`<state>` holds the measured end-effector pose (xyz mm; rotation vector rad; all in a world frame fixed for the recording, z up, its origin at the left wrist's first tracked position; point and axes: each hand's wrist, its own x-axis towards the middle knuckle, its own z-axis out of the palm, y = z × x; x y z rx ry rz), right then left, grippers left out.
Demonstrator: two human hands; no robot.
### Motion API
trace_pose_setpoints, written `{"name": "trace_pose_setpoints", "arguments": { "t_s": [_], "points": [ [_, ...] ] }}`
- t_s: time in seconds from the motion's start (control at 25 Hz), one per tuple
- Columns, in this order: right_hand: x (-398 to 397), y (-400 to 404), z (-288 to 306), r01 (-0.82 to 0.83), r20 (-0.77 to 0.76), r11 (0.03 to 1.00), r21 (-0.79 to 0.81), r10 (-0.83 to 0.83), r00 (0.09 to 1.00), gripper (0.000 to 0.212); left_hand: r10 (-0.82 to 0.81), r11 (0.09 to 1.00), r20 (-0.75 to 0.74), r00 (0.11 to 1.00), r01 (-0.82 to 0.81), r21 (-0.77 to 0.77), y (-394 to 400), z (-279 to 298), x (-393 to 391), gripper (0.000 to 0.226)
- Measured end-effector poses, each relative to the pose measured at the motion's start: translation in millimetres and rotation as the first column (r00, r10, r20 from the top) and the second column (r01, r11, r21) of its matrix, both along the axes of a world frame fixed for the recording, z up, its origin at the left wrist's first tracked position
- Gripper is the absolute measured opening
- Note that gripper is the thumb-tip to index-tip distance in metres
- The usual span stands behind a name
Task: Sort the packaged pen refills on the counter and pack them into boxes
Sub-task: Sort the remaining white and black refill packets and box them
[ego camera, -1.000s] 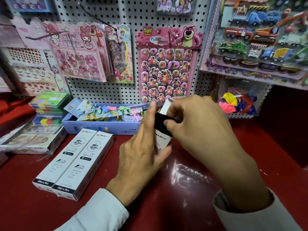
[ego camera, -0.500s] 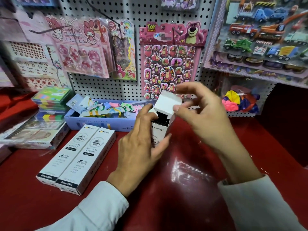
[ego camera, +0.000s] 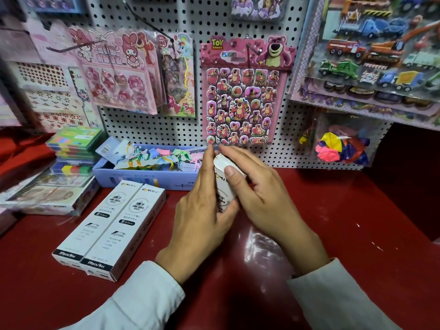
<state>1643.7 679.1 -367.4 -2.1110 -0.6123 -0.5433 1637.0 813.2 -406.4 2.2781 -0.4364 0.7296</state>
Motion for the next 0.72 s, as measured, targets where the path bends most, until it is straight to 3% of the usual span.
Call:
{"name": "trace_pose_setpoints", "arguments": {
  "t_s": [0.12,0.28,0.44,0.52,0.6,0.68,0.72],
  "points": [
    [0,0,4,0.039,0.068,0.999,-0.001,-0.039,0.997,0.036,-0.006,1.0,0.012,1.0,0.006,0.016,0,-3,2,0.092],
    [-3,-1,-1,0.009,-0.005,0.993,-0.115,-0.01,1.0,0.04,0.033,0.999,0.005,0.999,-0.033,0.003,0,-5,3,0.091],
    [-1,2,-12,0.194,0.147,0.944,-0.268,-0.158,0.976,0.048,0.049,0.999,-0.112,0.993,-0.048,0.015,2,-7,4,0.094],
    [2,3,-24,0.114,0.026,0.986,-0.12,-0.111,0.993,0.062,0.089,0.993,-0.19,0.978,-0.072,0.097,5,-10,3,0.097],
    [3,7,-40,0.079,-0.227,0.975,0.208,-0.03,0.973,0.081,0.061,0.985,-0.274,0.96,-0.012,0.174,11,-6,2,0.088],
    [7,2,-52,0.181,-0.387,0.884,0.431,0.0,0.922,0.074,-0.092,0.982,-0.383,0.919,0.147,0.117,30,4,4,0.056],
    [10,-5,-55,0.235,-0.451,0.853,0.466,0.001,0.893,0.064,-0.11,0.987,-0.414,0.903,0.149,0.064,48,9,7,0.039]
  ]
}}
